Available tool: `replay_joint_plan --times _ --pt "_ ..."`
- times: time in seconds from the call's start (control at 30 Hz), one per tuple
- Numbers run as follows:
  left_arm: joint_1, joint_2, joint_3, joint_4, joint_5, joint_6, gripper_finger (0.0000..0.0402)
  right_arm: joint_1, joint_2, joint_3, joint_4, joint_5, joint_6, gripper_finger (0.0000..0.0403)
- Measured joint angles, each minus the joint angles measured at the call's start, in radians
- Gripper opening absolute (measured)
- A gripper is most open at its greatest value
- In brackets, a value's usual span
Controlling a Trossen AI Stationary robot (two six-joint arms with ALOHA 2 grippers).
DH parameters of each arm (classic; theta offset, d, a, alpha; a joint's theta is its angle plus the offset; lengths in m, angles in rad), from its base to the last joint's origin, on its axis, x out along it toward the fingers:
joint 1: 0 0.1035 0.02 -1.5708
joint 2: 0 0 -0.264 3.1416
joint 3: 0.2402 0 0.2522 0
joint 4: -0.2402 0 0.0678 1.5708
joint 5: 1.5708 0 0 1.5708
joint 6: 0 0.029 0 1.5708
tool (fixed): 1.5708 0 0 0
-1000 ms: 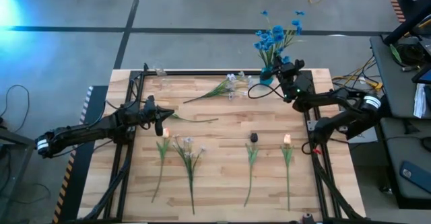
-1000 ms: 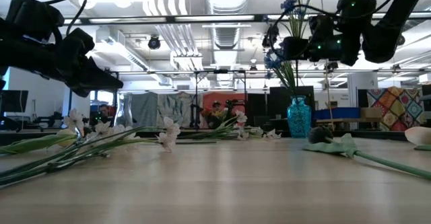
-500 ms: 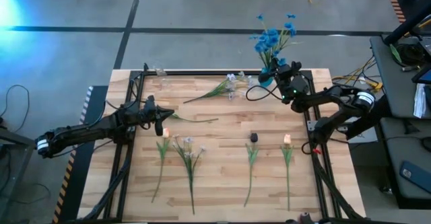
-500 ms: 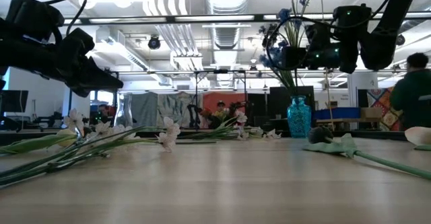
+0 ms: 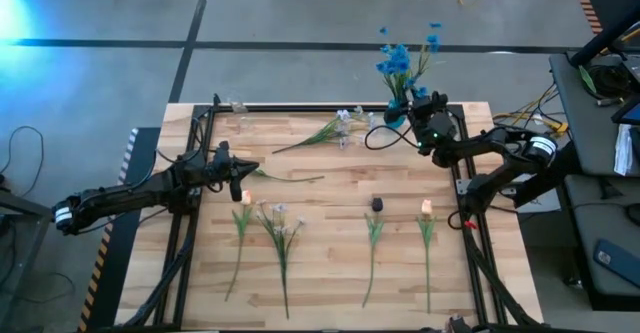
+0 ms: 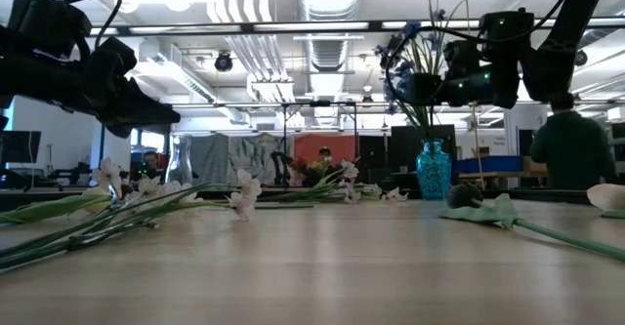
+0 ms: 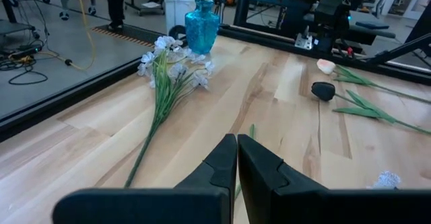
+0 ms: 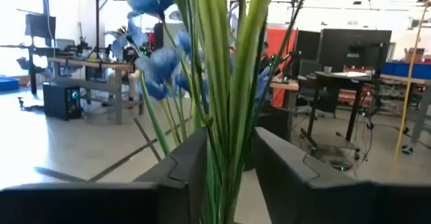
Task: Sort flowers into vase by color
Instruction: Put the blue flower into the blue vase
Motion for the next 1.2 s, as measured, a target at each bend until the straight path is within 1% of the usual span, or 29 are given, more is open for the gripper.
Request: replay_joint_plan --times 0.23,0.43,0.57,0.67,0.8,1.03,1.2 --pt "0.0 0.0 0.0 0.0 0.002 0.0 0.0 0.001 -0.003 0.0 -0.091 0.052 0.051 0.0154" --pt "0.0 0.0 0.0 -0.001 0.003 0.0 0.0 0.001 -0.022 0.0 -0.2 0.052 0.157 0.0201" --pt "0.0 0.0 0.0 -0.003 0.003 0.0 0.0 0.001 -0.062 0.0 -0.273 0.052 0.218 0.0229" --pt "0.0 0.0 0.0 -0.007 0.003 0.0 0.0 0.001 -0.111 0.008 -0.373 0.052 0.264 0.0244" --pt "0.0 0.0 0.0 -0.007 0.007 -0.01 0.0 0.003 -0.177 0.018 -0.475 0.052 0.284 0.0256" --pt "0.0 0.0 0.0 -0.007 0.01 -0.011 0.0 0.02 -0.3 0.019 -0.562 0.052 0.24 0.0258" --pt "0.0 0.0 0.0 -0.008 0.019 -0.011 0.0 0.038 -0.412 0.036 -0.736 0.052 0.227 0.0258"
